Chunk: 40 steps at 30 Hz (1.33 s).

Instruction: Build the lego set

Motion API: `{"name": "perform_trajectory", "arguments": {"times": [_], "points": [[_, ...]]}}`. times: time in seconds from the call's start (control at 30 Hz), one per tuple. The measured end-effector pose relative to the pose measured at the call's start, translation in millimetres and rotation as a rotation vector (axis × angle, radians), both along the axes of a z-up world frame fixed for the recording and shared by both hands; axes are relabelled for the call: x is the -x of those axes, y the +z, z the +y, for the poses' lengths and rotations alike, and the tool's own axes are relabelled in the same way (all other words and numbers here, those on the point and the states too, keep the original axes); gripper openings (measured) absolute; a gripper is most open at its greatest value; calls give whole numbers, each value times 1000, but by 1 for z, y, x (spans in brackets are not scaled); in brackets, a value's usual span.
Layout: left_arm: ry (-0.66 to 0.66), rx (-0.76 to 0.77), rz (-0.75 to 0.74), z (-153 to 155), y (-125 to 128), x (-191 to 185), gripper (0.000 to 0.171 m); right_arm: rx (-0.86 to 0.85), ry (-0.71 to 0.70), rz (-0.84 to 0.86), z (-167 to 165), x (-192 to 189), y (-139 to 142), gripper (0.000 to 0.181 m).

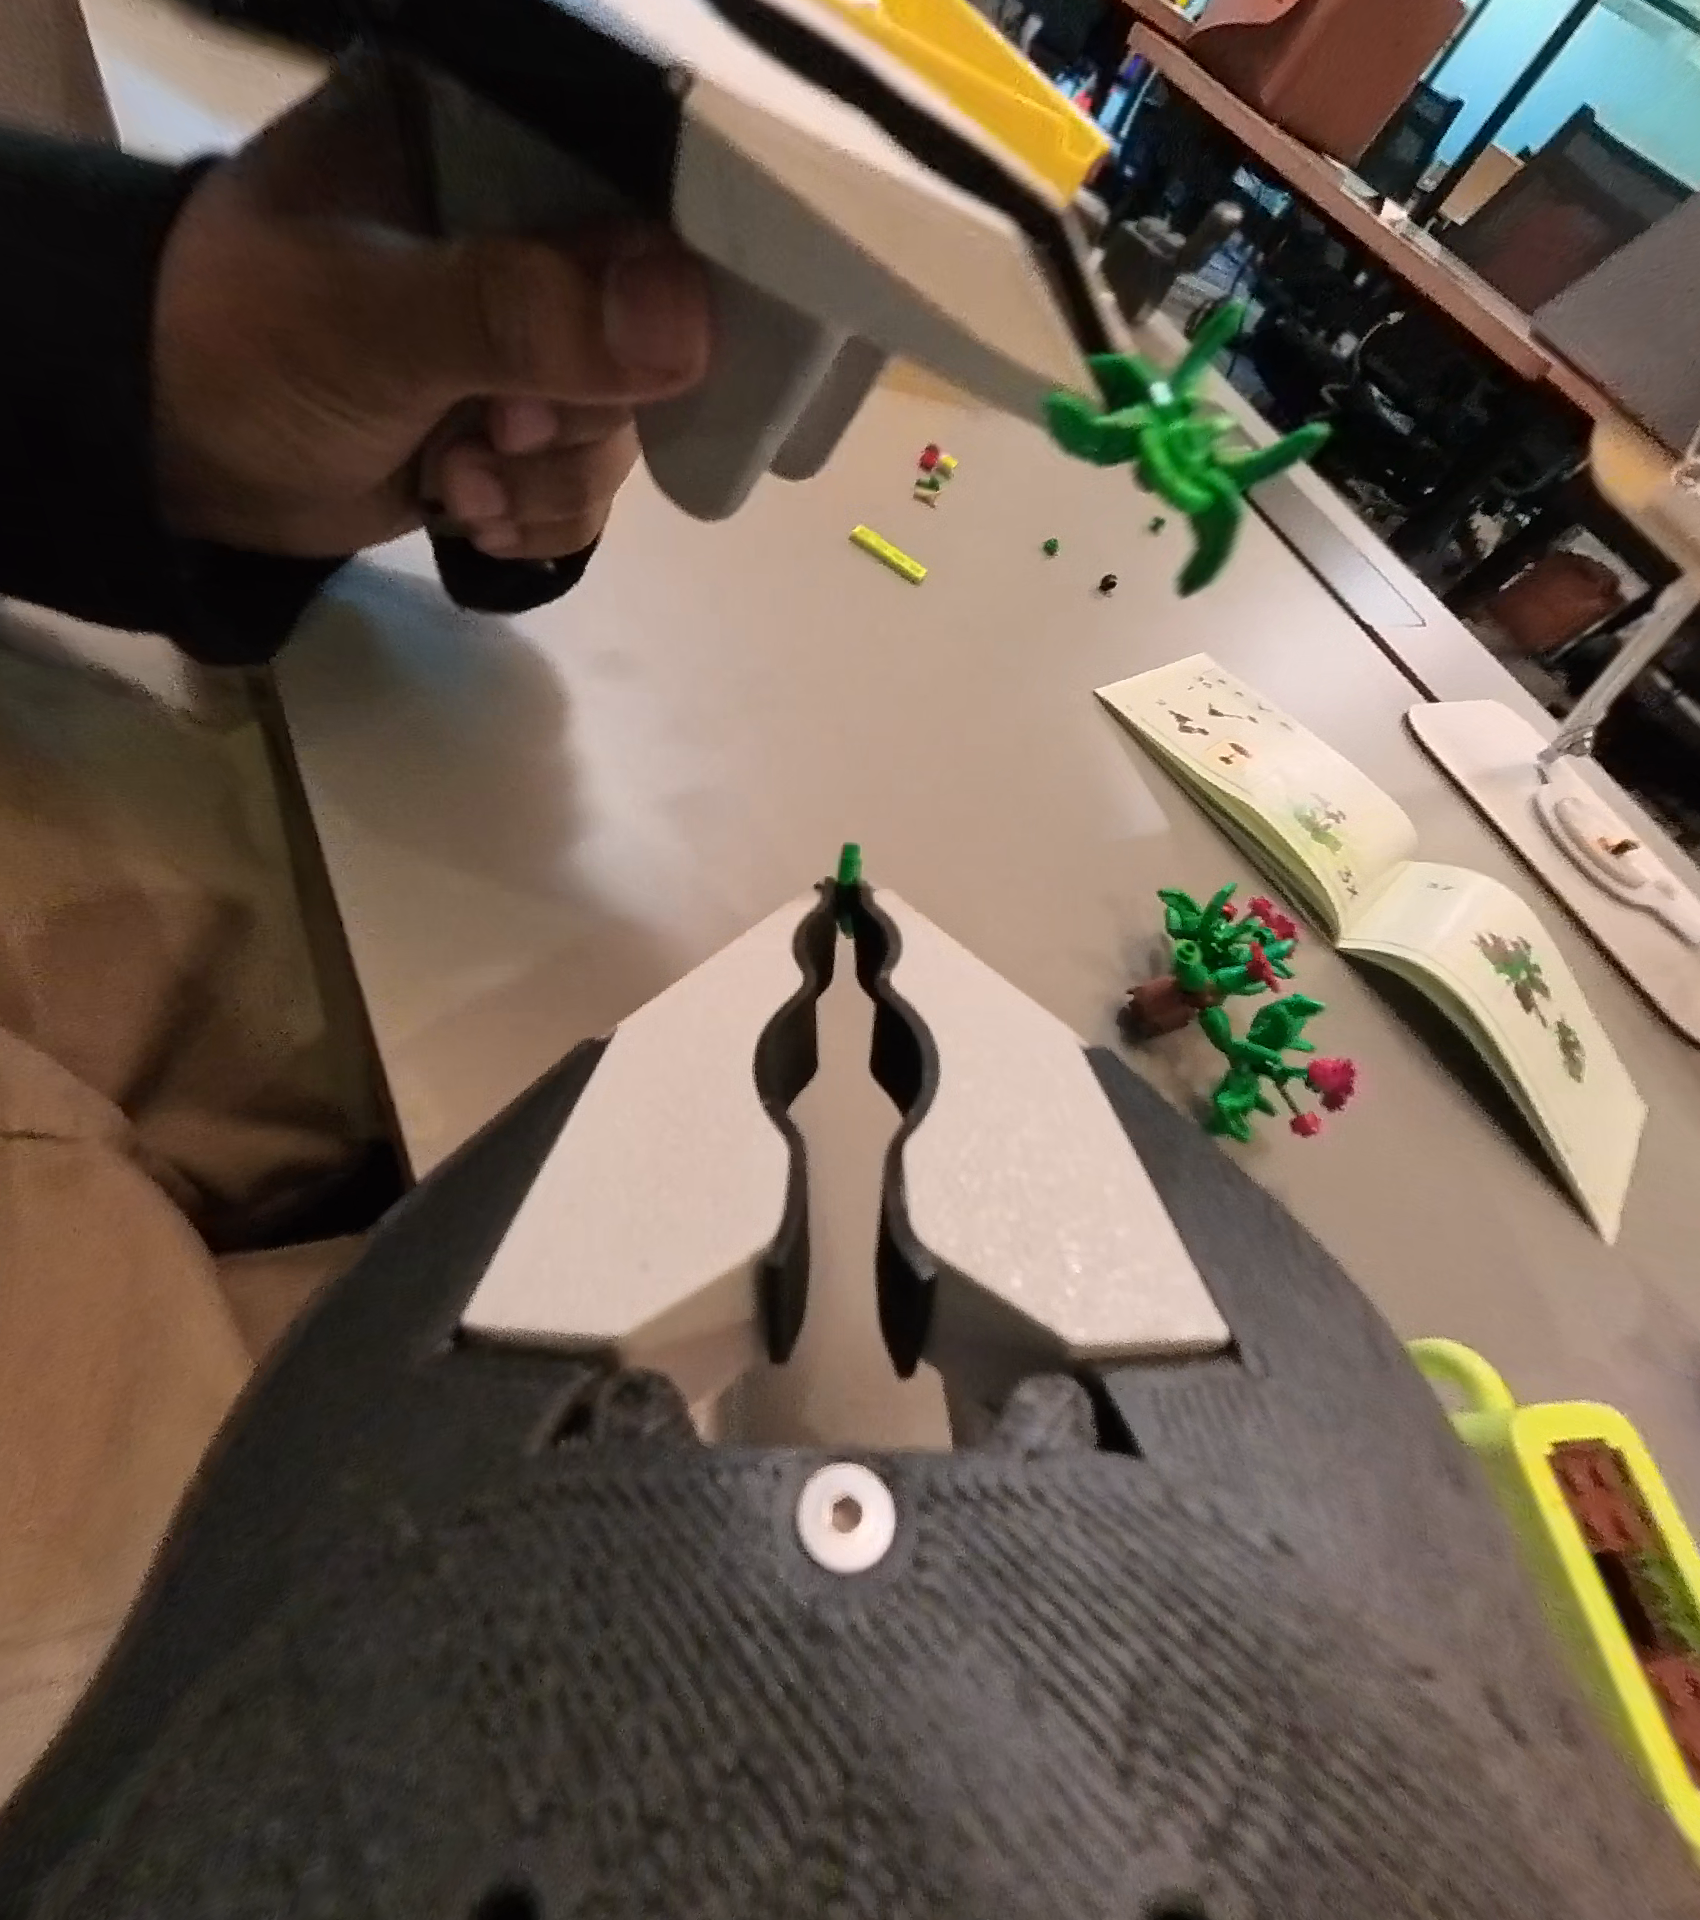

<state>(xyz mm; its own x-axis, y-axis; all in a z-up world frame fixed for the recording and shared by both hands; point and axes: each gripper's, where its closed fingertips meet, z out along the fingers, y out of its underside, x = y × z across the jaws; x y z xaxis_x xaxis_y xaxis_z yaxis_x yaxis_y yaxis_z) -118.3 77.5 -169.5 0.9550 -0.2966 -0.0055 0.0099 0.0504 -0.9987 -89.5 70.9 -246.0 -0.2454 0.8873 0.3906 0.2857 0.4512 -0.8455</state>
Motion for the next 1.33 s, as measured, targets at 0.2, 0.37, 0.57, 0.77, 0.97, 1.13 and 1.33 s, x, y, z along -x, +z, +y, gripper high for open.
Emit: {"name": "perform_trajectory", "arguments": {"times": [0.2, 0.37, 0.57, 0.77, 0.97, 1.13, 1.33], "points": [[-8, 67, -113, 7, -13, 10, 1, 207, -17, 23, 14, -2, 13, 0], [-16, 85, -153, 8, -16, 13, 1, 321, -13, 33, 20, -4, 19, 0], [-34, 105, -219, 10, -17, 17, 1, 386, -11, 14, 24, -2, 19, 0], [-47, 123, -279, 12, -19, 21, 1, 455, -10, -22, 27, 0, 16, 0], [-48, 156, -380, 24, -22, 23, 1, 551, 52, 18, 27, 1, 27, 0], [-60, 194, -444, 40, -27, 19, 0, 702, 70, 150, 42, -4, 49, 0], [-80, 200, -410, 42, -27, 9, 0, 733, -53, 256, 96, -27, 63, 0]]}}
